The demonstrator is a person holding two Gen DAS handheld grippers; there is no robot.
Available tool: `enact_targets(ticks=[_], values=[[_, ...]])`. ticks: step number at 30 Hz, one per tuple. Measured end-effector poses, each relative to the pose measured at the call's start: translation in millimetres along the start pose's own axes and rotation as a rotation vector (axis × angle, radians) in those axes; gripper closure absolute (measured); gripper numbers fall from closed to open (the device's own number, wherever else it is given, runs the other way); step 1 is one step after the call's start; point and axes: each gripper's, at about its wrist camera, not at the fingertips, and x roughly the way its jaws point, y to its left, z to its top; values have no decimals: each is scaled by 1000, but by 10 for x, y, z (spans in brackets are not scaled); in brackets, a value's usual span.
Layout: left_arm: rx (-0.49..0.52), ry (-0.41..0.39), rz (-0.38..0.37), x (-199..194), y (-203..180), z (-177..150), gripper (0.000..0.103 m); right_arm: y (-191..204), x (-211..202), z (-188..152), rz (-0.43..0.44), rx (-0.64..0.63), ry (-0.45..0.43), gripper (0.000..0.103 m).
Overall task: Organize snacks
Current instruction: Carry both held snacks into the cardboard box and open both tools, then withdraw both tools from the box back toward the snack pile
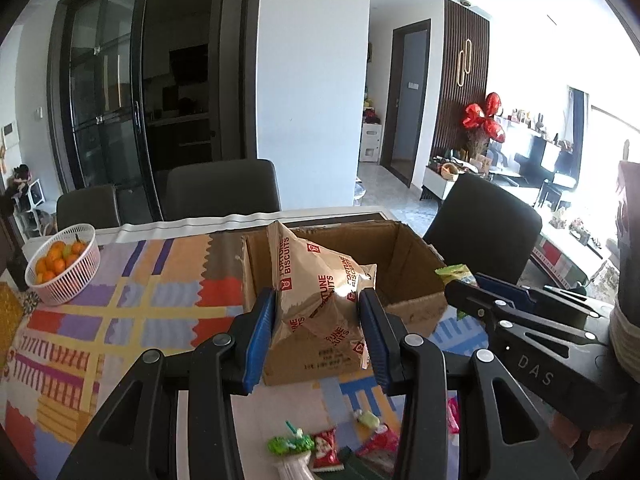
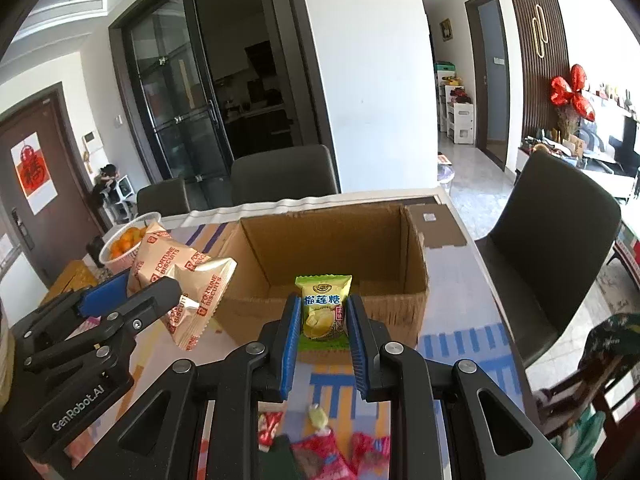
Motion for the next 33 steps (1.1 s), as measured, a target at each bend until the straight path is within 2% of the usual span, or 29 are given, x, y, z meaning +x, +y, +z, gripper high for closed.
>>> enact_targets(ticks=[8, 16, 18, 19, 20, 21, 23, 26, 33], values=[[-26, 44, -15, 342, 103, 169, 60, -30, 284, 244, -16, -28, 20, 79], [-7, 86, -9, 673, 130, 283, 60, -11, 567, 413, -21, -67, 44, 79], [8, 95, 1, 747, 113, 311, 57, -13, 634, 439, -23, -69, 51, 79], [20, 94, 11, 772, 107, 316, 48, -24, 665, 452, -23, -69, 57, 79], [36, 93, 29, 790, 98, 317, 32, -25, 707, 458, -21, -74, 64, 78], [52, 86, 58, 784, 79, 313, 27, -26, 733, 461, -22, -81, 67, 73], [78, 58, 115, 741, 64, 277, 25, -30, 785, 447, -75, -97, 82, 60], [82, 56, 131, 663, 81, 210, 25, -61, 757, 386, -103, -100, 68, 59], [40, 41, 149, 321, 149, 114, 23, -61, 527, 231, -77, -78, 70, 54]])
